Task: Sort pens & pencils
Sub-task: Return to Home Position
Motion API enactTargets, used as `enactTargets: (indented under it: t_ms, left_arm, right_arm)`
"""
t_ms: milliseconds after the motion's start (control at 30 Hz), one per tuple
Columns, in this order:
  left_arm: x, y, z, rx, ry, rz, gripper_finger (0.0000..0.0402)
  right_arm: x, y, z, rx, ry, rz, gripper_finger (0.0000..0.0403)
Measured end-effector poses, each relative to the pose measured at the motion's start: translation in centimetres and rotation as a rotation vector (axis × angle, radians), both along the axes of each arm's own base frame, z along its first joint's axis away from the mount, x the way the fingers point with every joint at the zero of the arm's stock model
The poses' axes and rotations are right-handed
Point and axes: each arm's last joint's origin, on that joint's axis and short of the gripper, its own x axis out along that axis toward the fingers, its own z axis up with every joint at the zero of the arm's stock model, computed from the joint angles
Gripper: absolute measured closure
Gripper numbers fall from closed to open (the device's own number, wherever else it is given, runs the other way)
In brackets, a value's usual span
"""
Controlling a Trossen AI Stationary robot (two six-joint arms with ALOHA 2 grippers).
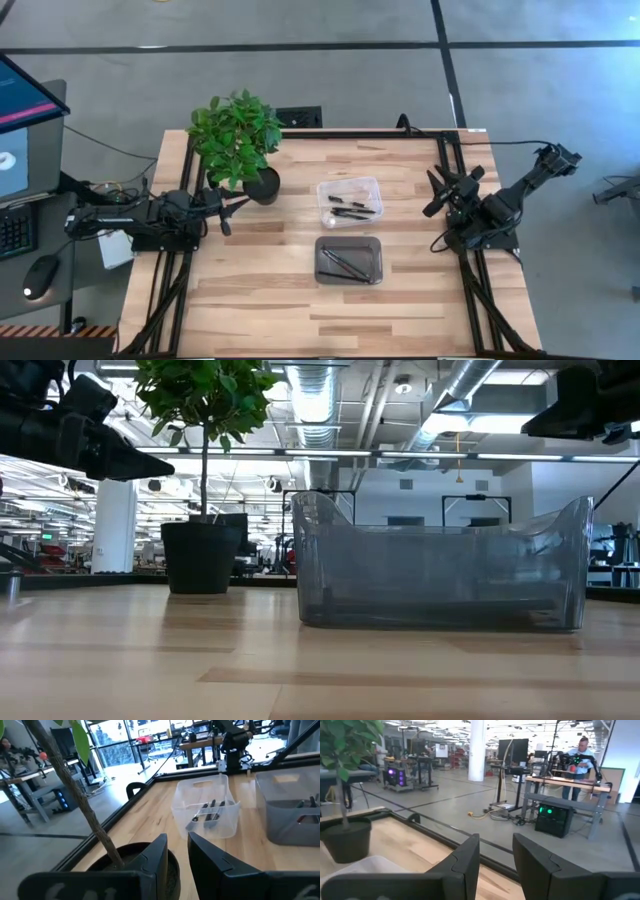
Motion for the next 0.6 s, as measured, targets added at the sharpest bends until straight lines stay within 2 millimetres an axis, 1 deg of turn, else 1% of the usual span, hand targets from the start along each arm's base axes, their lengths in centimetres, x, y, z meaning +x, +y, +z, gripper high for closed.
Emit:
enactTargets:
  t_ms: [200, 400, 600]
  left_arm:
    - [0.0, 0.0, 0.0, -0.004, 0.0, 0.0, 0.0333]
    - [0.0, 0.0, 0.0, -0.095, -0.031, 0.01, 0.0333]
    - [0.0, 0.0, 0.0, -0.114, -0.037, 0.013, 0.0333]
  right_arm:
    - [0.5, 0.2, -0.1, -0.007, -0.004, -0.02, 0.0266]
    - [1.9, 0.2, -0.6, -0.037, 0.04, -0.096, 0.0264]
    - [3.6, -0.2, -1.2, -0.009, -0.005, -0.207, 0.0266]
